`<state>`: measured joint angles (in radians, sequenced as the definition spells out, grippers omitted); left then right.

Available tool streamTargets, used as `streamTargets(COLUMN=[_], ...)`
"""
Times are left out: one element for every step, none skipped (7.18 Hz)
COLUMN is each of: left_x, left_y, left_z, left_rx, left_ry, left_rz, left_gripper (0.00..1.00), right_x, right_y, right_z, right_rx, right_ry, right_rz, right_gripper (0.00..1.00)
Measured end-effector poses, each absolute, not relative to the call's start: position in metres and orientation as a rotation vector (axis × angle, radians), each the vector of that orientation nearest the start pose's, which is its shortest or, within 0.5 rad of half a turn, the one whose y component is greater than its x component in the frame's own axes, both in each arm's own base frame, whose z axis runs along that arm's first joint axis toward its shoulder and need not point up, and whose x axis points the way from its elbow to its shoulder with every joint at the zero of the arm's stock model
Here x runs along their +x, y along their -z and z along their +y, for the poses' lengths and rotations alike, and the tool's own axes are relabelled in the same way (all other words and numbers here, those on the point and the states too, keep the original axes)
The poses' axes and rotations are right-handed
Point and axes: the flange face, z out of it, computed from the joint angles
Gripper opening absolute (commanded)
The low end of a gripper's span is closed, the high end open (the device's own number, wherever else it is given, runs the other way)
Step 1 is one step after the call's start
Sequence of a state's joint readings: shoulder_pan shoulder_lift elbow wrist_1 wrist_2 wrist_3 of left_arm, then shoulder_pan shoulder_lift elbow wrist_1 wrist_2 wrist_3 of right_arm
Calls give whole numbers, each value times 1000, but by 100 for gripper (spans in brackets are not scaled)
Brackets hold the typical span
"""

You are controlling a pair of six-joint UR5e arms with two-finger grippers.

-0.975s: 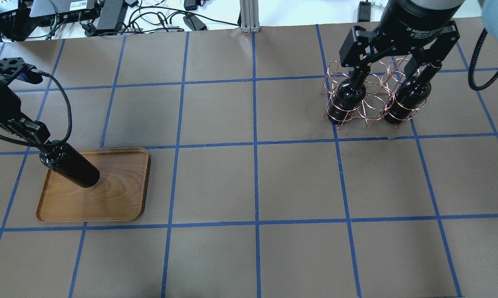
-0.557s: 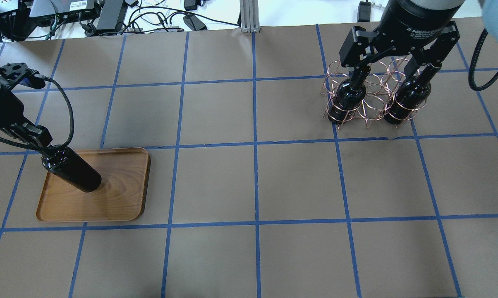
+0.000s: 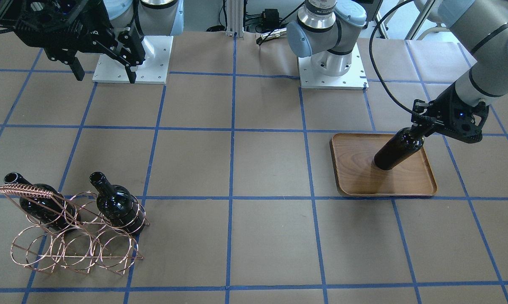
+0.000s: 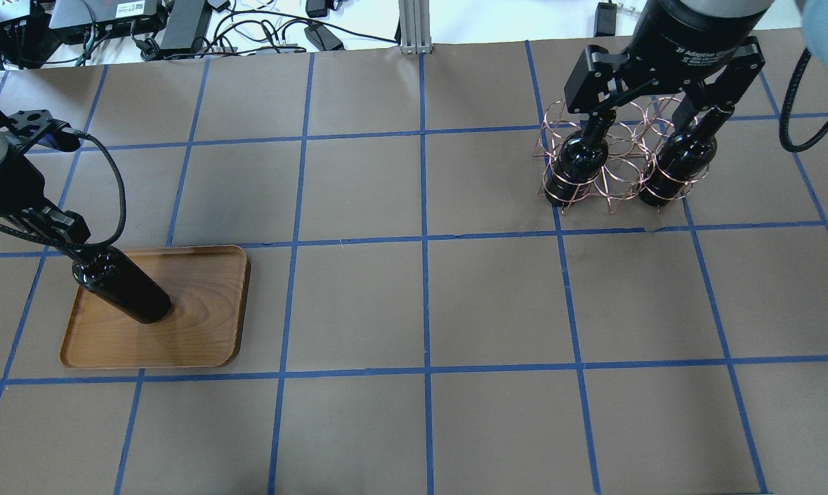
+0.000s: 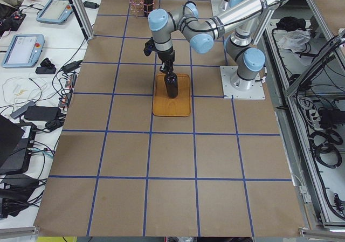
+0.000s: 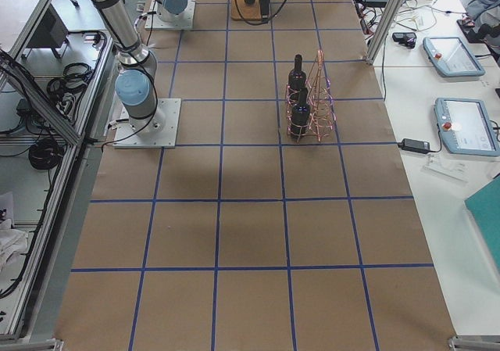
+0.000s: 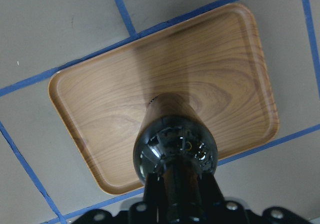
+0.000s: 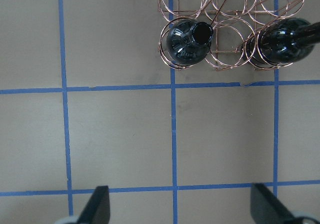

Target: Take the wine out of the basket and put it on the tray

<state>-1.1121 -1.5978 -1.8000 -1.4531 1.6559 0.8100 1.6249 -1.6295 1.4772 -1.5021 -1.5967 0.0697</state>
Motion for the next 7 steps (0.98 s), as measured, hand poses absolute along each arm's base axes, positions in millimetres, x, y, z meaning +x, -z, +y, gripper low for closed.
streamTargets(left_x=[98,97,94,88,77,61,38], left_y=[-377,-381,-390,-406,-430,-457,-480], left_z=[-481,-480,-476,-471,-466,-463,-462], left_rx=[556,545,488,387,288,188,72], left_ry=[-254,-254,-261,-263,-238,-183,-123], left_rz=[3096,3097,3107,3119,3117,3105,3090], left_gripper=[100,100,100,100,100,100,100], right_x=[156,156,156,156,156,155,155], right_y=[-556,-556,-557,-557,-557,-557,-558], right_z=[-462,-461,-461,-461,-460,-460,-460], right_rx=[27,27,27,27,27,27,28], right_ry=[133,134,135,136,136,136,136], right_rz=[3159,3159,3159,3159,3159,3159,3159], right_gripper=[100,100,100,100,100,100,100])
